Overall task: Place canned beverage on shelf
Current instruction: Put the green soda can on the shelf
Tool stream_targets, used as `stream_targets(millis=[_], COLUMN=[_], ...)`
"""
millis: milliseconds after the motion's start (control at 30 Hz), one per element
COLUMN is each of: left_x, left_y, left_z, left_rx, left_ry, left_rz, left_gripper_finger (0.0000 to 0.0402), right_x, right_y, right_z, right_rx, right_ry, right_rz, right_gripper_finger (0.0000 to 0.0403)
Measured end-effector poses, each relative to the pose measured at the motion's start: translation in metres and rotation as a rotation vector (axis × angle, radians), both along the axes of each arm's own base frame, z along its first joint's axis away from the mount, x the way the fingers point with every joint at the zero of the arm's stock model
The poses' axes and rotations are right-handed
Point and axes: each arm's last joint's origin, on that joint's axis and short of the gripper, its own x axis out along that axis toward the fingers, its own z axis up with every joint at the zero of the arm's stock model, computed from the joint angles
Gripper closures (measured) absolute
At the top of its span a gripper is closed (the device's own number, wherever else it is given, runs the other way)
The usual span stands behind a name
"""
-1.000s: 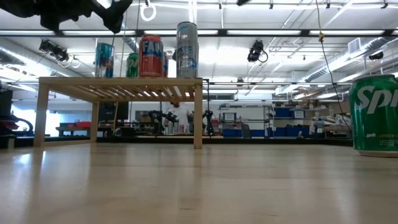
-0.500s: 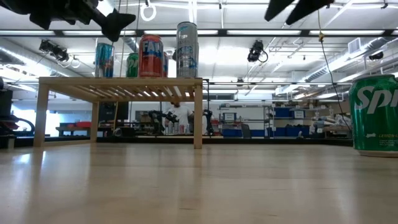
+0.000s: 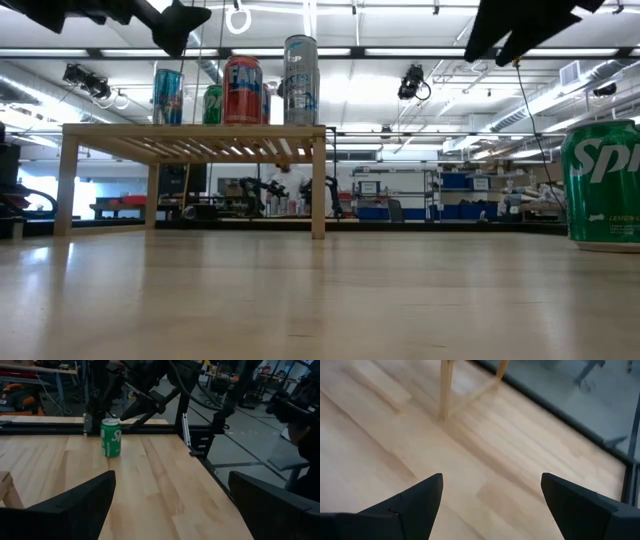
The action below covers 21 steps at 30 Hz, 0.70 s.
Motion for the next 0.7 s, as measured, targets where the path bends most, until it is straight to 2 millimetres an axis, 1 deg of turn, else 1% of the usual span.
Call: stream_targets(millis=[133,300,433,567,700], left_x=[0.000,0.000,-0.001,-0.002,-0.002], left_y=[-0.009,-0.018,-0.024,-0.029,-0.031], left_z=[-0.001,-0.001,-0.001,-0.001,-0.001], left_rx=[0.004,-0.010,-0.037,-0.043,-0.041], left_ry=[0.010,0.016,0.024,0.025,0.024], left_rz=[0.029,0.078,0.076,0.074,0.071], left_gripper_finger=[0.0008,0.0008,0.0008,0.0008,0.0008], right_x=[0.000,0.001,0.003,0.005,0.008], right_y=[-0.001,0.000,0.002,0.004,0.005], right_z=[-0.002,-0.002,-0.002,-0.003,-0.004], right_rx=[0.060,0.062,0.050,0.062,0.089], right_ry=[0.044,0.036,0.052,0.103,0.131], right_rz=[-0.020,-0.016,0.028,0.091,0.131], right_gripper_finger=[0.0055,0.0055,0.0055,0.0054,0.0045])
